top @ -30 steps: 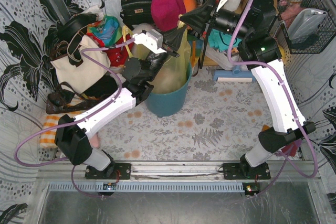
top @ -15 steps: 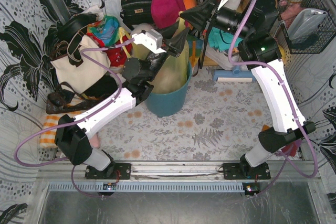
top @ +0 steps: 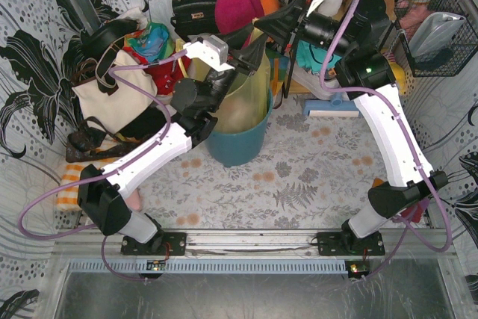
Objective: Tie the trash bag
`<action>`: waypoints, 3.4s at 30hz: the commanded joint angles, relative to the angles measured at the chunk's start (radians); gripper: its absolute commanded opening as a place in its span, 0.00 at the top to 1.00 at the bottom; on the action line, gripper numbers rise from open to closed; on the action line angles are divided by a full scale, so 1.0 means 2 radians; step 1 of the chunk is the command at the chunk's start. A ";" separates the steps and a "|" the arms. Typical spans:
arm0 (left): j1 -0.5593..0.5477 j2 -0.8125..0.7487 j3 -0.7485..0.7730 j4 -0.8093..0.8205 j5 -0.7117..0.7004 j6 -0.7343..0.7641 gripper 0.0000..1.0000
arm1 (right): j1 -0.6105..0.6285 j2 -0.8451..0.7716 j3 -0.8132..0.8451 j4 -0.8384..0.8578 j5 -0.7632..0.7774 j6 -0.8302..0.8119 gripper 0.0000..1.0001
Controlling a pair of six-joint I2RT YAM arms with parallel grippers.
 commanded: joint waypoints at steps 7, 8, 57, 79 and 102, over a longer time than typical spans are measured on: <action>0.003 -0.010 0.005 -0.005 -0.009 0.057 0.47 | -0.001 -0.024 -0.010 0.025 -0.003 0.006 1.00; 0.003 -0.007 0.007 -0.002 -0.009 0.057 0.47 | -0.002 -0.025 -0.013 0.026 -0.004 0.007 1.00; 0.003 -0.047 -0.064 0.012 0.121 0.017 1.00 | 0.012 0.089 0.147 -0.019 -0.107 0.067 0.59; 0.003 -0.137 -0.183 0.017 0.162 -0.022 1.00 | 0.099 0.223 0.268 -0.014 -0.105 0.040 0.19; 0.003 -0.154 -0.208 0.010 0.185 -0.049 1.00 | 0.122 0.289 0.290 0.119 -0.118 0.099 0.19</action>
